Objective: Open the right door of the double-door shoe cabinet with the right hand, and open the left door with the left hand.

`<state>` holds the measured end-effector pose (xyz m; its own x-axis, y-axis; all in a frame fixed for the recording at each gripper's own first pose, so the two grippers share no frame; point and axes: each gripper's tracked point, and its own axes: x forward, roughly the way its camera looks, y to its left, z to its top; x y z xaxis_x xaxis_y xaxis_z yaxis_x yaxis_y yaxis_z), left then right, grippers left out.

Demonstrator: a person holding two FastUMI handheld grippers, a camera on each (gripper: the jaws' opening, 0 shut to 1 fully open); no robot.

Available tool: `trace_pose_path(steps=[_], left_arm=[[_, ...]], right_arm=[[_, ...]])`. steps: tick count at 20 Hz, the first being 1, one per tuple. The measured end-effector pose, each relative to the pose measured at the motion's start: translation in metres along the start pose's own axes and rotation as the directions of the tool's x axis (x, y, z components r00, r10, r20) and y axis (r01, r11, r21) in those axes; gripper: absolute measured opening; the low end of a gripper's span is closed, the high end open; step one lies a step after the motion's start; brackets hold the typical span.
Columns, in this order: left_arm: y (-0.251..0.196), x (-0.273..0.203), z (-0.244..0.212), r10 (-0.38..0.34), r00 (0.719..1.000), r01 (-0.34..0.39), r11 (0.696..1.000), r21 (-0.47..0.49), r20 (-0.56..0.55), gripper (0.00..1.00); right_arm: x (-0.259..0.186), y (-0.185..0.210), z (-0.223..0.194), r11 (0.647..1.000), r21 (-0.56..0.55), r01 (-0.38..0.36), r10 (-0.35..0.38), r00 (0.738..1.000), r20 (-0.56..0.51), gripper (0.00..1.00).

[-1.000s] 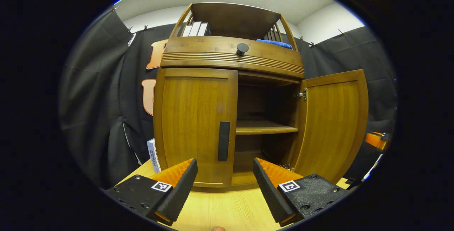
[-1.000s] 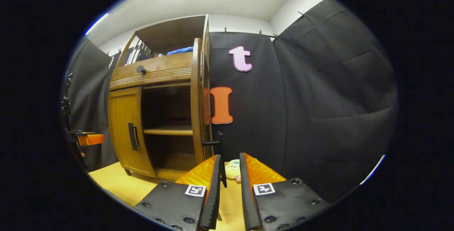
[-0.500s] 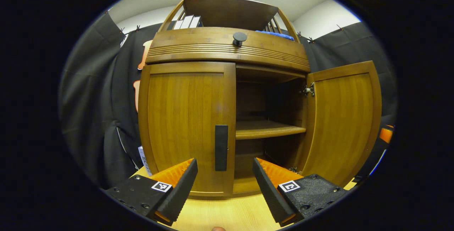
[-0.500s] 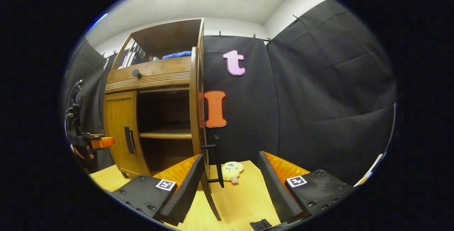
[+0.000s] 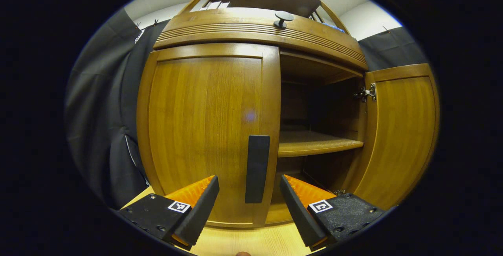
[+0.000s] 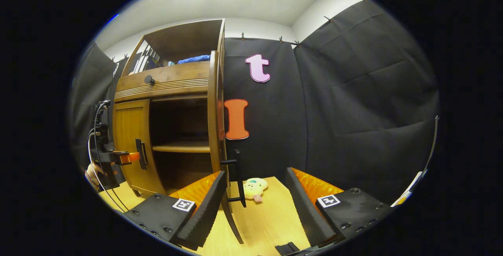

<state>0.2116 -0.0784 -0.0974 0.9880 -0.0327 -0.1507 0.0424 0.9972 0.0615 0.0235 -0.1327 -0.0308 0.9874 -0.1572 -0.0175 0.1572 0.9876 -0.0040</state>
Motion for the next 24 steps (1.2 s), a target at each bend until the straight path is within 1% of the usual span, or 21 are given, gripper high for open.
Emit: trace_pose_path(steps=[6, 9, 11, 14, 17, 18, 19, 22, 23, 24], left_arm=[[0.002, 0.024, -0.001, 0.005, 1.0, -0.005, 0.999, 0.032, 0.01, 0.92], [0.002, 0.035, -0.003, 0.003, 1.0, -0.003, 1.0, 0.025, 0.008, 0.92], [0.003, 0.039, -0.003, 0.014, 1.0, -0.014, 0.999, 0.028, 0.011, 0.87], [0.003, 0.045, -0.002, 0.017, 1.0, -0.017, 0.999, 0.042, 0.019, 0.66], [-0.002, 0.049, 0.0, 0.004, 1.0, -0.005, 0.999, 0.049, 0.022, 0.57], [-0.004, 0.05, 0.0, -0.002, 1.0, 0.001, 0.999, 0.049, 0.021, 0.52], [-0.007, 0.051, 0.0, -0.009, 1.0, 0.008, 0.999, 0.048, 0.02, 0.49], [-0.009, 0.052, 0.0, -0.008, 1.0, 0.007, 0.999, 0.051, 0.019, 0.35], [-0.009, 0.051, -0.002, -0.012, 1.0, 0.011, 0.998, 0.056, 0.017, 0.35], [-0.009, 0.05, -0.002, -0.019, 1.0, 0.018, 0.998, 0.063, 0.015, 0.3]], right_arm=[[-0.003, 0.0, -0.001, 1.0, 0.008, 0.005, -0.005, 1.0, 0.004, 0.89], [-0.001, 0.004, -0.004, 1.0, 0.01, -0.005, 0.005, 1.0, -0.007, 0.89], [0.001, 0.006, -0.007, 1.0, 0.008, -0.009, 0.009, 1.0, -0.013, 0.89], [0.0, 0.006, -0.006, 1.0, 0.004, -0.012, 0.012, 1.0, -0.012, 0.89], [-0.002, 0.008, -0.005, 1.0, 0.003, -0.012, 0.012, 1.0, -0.008, 0.89], [-0.003, 0.007, -0.005, 1.0, 0.002, -0.011, 0.011, 1.0, -0.008, 0.89], [-0.003, 0.007, -0.006, 1.0, 0.001, -0.012, 0.012, 1.0, -0.009, 0.89], [-0.004, 0.008, -0.005, 1.0, -0.003, -0.015, 0.015, 1.0, -0.01, 0.89], [-0.006, 0.009, -0.005, 1.0, -0.003, -0.017, 0.017, 1.0, -0.01, 0.89], [-0.006, 0.01, -0.006, 1.0, -0.005, -0.019, 0.019, 1.0, -0.01, 0.89]])
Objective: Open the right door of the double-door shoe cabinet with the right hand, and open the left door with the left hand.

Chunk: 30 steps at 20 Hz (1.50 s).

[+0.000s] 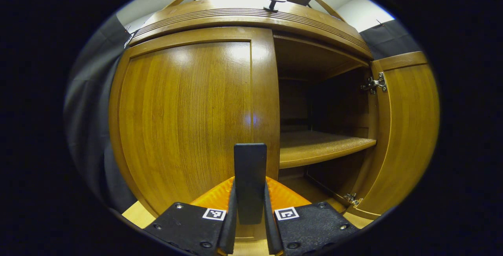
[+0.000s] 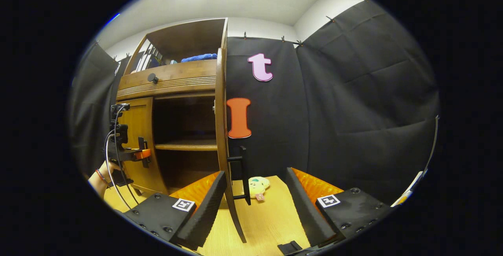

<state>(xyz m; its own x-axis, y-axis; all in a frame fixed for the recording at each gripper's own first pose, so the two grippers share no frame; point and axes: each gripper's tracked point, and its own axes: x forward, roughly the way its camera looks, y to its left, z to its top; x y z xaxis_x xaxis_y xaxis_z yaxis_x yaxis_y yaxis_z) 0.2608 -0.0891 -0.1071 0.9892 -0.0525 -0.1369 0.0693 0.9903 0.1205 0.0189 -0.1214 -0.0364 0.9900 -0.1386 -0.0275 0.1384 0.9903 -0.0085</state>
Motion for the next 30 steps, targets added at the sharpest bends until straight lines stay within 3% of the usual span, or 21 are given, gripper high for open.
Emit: trace_pose_path(steps=[4, 7, 24, 25, 26, 27, 30], left_arm=[[0.002, 0.001, -0.001, -0.02, 1.0, 0.019, 0.999, -0.028, -0.006, 0.24], [0.001, -0.01, -0.002, -0.028, 1.0, 0.028, 1.0, 0.003, -0.01, 0.18], [0.016, -0.095, 0.001, -0.133, 0.991, 0.133, 0.991, -0.005, -0.007, 0.16], [0.019, -0.1, 0.002, -0.136, 0.991, 0.136, 0.991, -0.005, -0.007, 0.16], [0.021, -0.105, 0.002, -0.138, 0.99, 0.138, 0.99, -0.007, -0.005, 0.14], [0.024, -0.111, 0.003, -0.139, 0.99, 0.139, 0.99, -0.008, -0.005, 0.14], [0.03, -0.126, 0.002, -0.139, 0.99, 0.139, 0.99, -0.004, -0.005, 0.14]], right_arm=[[-0.005, 0.006, -0.001, 1.0, -0.01, -0.009, 0.009, 1.0, -0.007, 0.89], [-0.011, 0.011, 0.0, 1.0, -0.013, -0.016, 0.016, 1.0, -0.003, 0.89], [-0.031, 0.055, -0.001, 0.996, -0.02, -0.082, 0.082, 0.997, -0.014, 0.89], [-0.03, 0.059, -0.002, 0.996, -0.021, -0.089, 0.088, 0.996, -0.017, 0.98], [-0.031, 0.064, -0.003, 0.995, -0.023, -0.096, 0.095, 0.995, -0.02, 0.89], [-0.032, 0.068, -0.004, 0.994, -0.026, -0.104, 0.104, 0.994, -0.022, 0.98], [-0.046, 0.077, -0.001, 0.991, -0.039, -0.128, 0.127, 0.992, -0.018, 0.98]])
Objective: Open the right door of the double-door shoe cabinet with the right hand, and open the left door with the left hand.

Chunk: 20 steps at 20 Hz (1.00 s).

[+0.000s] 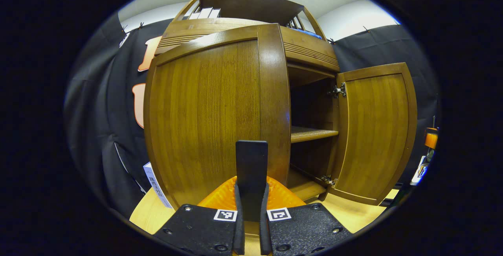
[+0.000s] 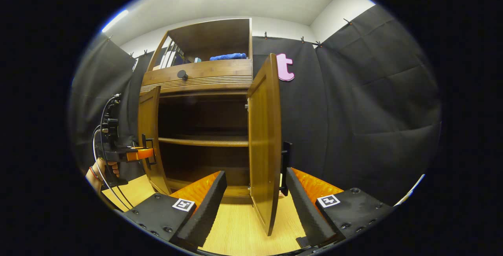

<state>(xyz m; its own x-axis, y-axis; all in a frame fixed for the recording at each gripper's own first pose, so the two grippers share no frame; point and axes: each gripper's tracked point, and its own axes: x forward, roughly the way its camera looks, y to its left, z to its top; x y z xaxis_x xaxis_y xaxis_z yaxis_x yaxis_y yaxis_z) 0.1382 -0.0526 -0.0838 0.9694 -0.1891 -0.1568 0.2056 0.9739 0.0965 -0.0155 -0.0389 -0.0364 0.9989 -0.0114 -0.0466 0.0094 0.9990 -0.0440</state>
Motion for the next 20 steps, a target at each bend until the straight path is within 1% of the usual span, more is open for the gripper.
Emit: trace_pose_path(steps=[1, 2, 5, 6, 7, 8, 9, 15, 16, 17, 19, 20], left_arm=[[0.003, -0.006, 0.0, 0.001, 1.0, -0.001, 1.0, 0.0, 0.001, 0.14], [0.005, -0.011, 0.0, 0.001, 1.0, -0.001, 1.0, 0.001, 0.0, 0.14], [0.013, -0.027, 0.0, 0.005, 1.0, -0.005, 1.0, -0.005, 0.001, 0.14], [0.016, -0.031, 0.0, 0.008, 1.0, -0.008, 1.0, -0.007, 0.0, 0.13], [0.019, -0.034, 0.001, 0.009, 1.0, -0.009, 1.0, -0.006, 0.001, 0.13], [0.021, -0.037, 0.0, 0.011, 1.0, -0.011, 1.0, -0.008, 0.001, 0.14], [0.022, -0.041, 0.0, 0.012, 1.0, -0.012, 1.0, -0.01, 0.0, 0.12], [0.033, -0.055, -0.001, 0.031, 1.0, -0.031, 0.999, -0.01, -0.004, 0.1], [0.036, -0.059, 0.0, 0.037, 0.999, -0.037, 0.999, -0.011, -0.004, 0.13], [0.04, -0.064, -0.001, 0.042, 0.999, -0.042, 0.999, -0.009, -0.002, 0.13], [0.048, -0.072, -0.001, 0.056, 0.998, -0.056, 0.998, -0.007, 0.002, 0.11], [0.051, -0.076, -0.001, 0.061, 0.998, -0.061, 0.998, -0.004, 0.002, 0.09]], right_arm=[[-0.002, 0.004, 0.001, 1.0, -0.005, -0.005, 0.005, 1.0, 0.004, 0.89], [-0.004, 0.007, 0.002, 1.0, -0.01, -0.01, 0.01, 1.0, 0.008, 0.98], [-0.006, 0.014, 0.004, 1.0, -0.019, -0.018, 0.018, 1.0, 0.013, 0.97], [-0.006, 0.018, 0.004, 1.0, -0.019, -0.022, 0.022, 1.0, 0.013, 0.93], [-0.009, 0.02, 0.004, 0.999, -0.02, -0.026, 0.026, 1.0, 0.014, 0.96], [-0.01, 0.022, 0.004, 0.999, -0.021, -0.028, 0.029, 0.999, 0.015, 0.96], [-0.01, 0.024, 0.003, 0.999, -0.022, -0.03, 0.03, 0.999, 0.015, 0.96], [-0.013, 0.029, -0.001, 0.999, -0.006, -0.042, 0.042, 0.999, 0.01, 0.96], [-0.012, 0.029, -0.001, 0.999, -0.004, -0.044, 0.044, 0.999, 0.009, 0.96], [-0.011, 0.028, -0.002, 0.999, -0.001, -0.046, 0.046, 0.999, 0.008, 0.96], [-0.011, 0.028, -0.002, 0.999, 0.007, -0.049, 0.049, 0.999, 0.008, 0.96], [-0.01, 0.029, -0.003, 0.999, 0.012, -0.052, 0.052, 0.999, 0.008, 0.96]])
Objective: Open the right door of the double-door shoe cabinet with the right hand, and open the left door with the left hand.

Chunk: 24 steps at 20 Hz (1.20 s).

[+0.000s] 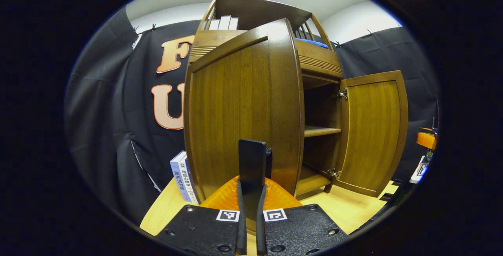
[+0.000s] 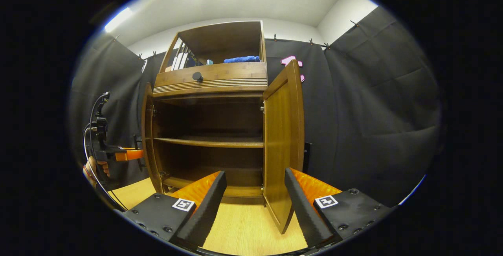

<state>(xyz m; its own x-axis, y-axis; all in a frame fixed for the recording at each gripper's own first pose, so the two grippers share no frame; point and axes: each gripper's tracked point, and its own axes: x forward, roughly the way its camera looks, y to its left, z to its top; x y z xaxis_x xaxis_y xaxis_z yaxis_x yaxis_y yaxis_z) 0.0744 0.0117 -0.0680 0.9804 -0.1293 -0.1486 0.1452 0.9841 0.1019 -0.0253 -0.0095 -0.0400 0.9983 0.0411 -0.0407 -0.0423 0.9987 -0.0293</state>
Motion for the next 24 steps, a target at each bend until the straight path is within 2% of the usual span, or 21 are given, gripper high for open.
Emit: trace_pose_path(steps=[4, 5, 8, 9, 14, 15, 16, 19, 20, 24], left_arm=[[0.018, -0.009, -0.004, 0.038, 0.999, -0.038, 0.999, 0.004, 0.0, 0.07], [0.022, -0.011, -0.005, 0.047, 0.999, -0.047, 0.999, 0.01, 0.0, 0.07], [0.031, -0.017, -0.005, 0.063, 0.998, -0.063, 0.998, 0.013, -0.01, 0.03], [0.034, -0.018, -0.005, 0.069, 0.998, -0.068, 0.997, 0.021, -0.012, 0.05], [0.053, -0.029, -0.007, 0.091, 0.996, -0.091, 0.995, 0.035, -0.006, 0.02], [0.06, -0.033, -0.008, 0.101, 0.995, -0.101, 0.994, 0.038, -0.004, 0.03], [0.069, -0.037, -0.008, 0.115, 0.993, -0.115, 0.992, 0.045, -0.003, 0.01], [0.099, -0.049, -0.007, 0.167, 0.986, -0.167, 0.985, 0.033, 0.007, 0.0], [0.106, -0.052, -0.007, 0.178, 0.984, -0.178, 0.984, 0.025, 0.009, 0.01], [0.123, -0.057, -0.01, 0.166, 0.986, -0.166, 0.986, 0.004, 0.014, 0.0]], right_arm=[[0.002, 0.002, -0.005, 1.0, 0.018, -0.012, 0.012, 1.0, -0.007, 0.96], [0.003, 0.002, -0.006, 1.0, 0.022, -0.015, 0.015, 1.0, -0.009, 1.0], [0.005, 0.001, -0.009, 0.999, 0.032, -0.017, 0.017, 1.0, -0.013, 0.93], [0.005, 0.002, -0.009, 0.999, 0.036, -0.018, 0.019, 1.0, -0.014, 0.96], [0.008, 0.004, -0.015, 0.999, 0.034, -0.026, 0.027, 0.999, -0.02, 0.96], [0.008, 0.005, -0.016, 0.999, 0.031, -0.028, 0.028, 0.999, -0.023, 0.96], [0.008, 0.006, -0.016, 0.999, 0.03, -0.029, 0.029, 0.999, -0.024, 1.0], [0.01, 0.007, -0.015, 0.999, 0.028, -0.031, 0.031, 0.999, -0.022, 1.0], [0.011, 0.009, -0.014, 0.999, 0.028, -0.032, 0.033, 0.999, -0.02, 0.96], [0.013, 0.017, -0.015, 0.999, 0.019, -0.041, 0.041, 0.999, -0.019, 0.96]])
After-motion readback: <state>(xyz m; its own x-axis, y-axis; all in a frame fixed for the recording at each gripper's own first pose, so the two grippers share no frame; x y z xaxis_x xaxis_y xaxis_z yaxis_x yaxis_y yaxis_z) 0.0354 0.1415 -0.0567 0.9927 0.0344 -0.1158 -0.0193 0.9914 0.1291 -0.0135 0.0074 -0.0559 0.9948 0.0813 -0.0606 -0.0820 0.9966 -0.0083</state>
